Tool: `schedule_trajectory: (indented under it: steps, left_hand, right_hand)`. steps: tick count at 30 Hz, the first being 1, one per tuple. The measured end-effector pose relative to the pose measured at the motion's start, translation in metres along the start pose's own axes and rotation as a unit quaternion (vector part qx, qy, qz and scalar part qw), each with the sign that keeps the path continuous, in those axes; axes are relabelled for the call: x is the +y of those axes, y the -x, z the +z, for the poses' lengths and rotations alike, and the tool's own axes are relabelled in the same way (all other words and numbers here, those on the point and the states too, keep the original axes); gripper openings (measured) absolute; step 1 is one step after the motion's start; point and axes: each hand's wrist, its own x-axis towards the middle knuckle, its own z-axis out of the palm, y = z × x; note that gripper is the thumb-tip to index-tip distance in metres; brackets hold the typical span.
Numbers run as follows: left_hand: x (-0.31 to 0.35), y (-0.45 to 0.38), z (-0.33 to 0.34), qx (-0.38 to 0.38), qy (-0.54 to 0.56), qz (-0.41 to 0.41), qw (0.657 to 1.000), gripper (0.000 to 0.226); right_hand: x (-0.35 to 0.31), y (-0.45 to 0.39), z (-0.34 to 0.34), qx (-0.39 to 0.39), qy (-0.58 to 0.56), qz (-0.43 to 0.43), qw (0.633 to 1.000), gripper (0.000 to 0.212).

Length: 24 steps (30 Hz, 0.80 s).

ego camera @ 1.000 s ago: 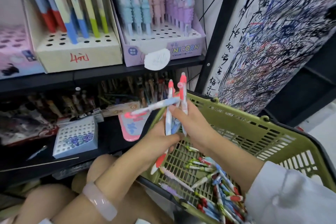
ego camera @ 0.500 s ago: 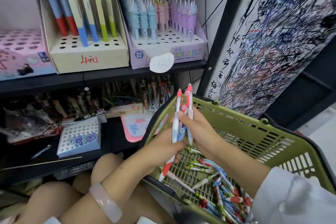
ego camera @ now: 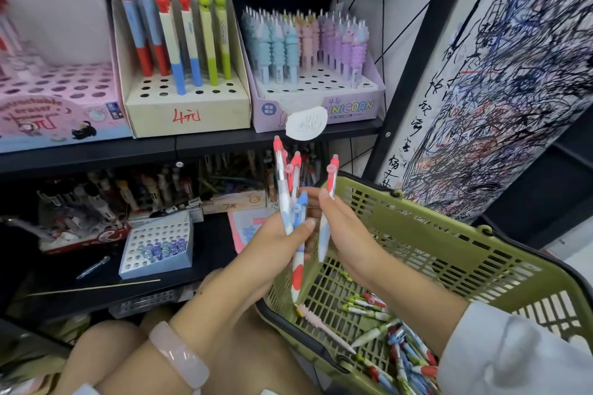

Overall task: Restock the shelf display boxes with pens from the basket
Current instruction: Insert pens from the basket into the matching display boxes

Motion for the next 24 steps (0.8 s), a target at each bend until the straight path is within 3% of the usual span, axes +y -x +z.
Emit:
schedule_trajectory:
  steps: [8, 12, 19, 24]
  left_hand:
    - [0.024, 0.005, -0.02, 0.009, 0.006, 0.054, 0.998, 0.012]
    - [0.04, 0.01, -0.047, 0.072, -0.05, 0.077, 0.993, 0.014]
    - [0.089, 0.028, -0.111, 0.167, -0.039, 0.139, 0.975, 0.016]
    - [0.114, 0.049, -0.175, 0.266, -0.016, 0.177, 0.947, 0.019]
  right_hand:
    - [-0.03, -0.015, 0.023, -0.008, 0.061, -0.062, 0.996, 0.025]
    - [-0.065, -0.036, 0.029, 0.061, 0.041, -0.14, 0.987, 0.01]
    - [-0.148, -0.071, 0.08, -0.034, 0.06, -0.22, 0.973, 0.003]
    - [-0.219, -0.106, 0.139, -0.04, 0.103, -0.316, 0.942, 0.005]
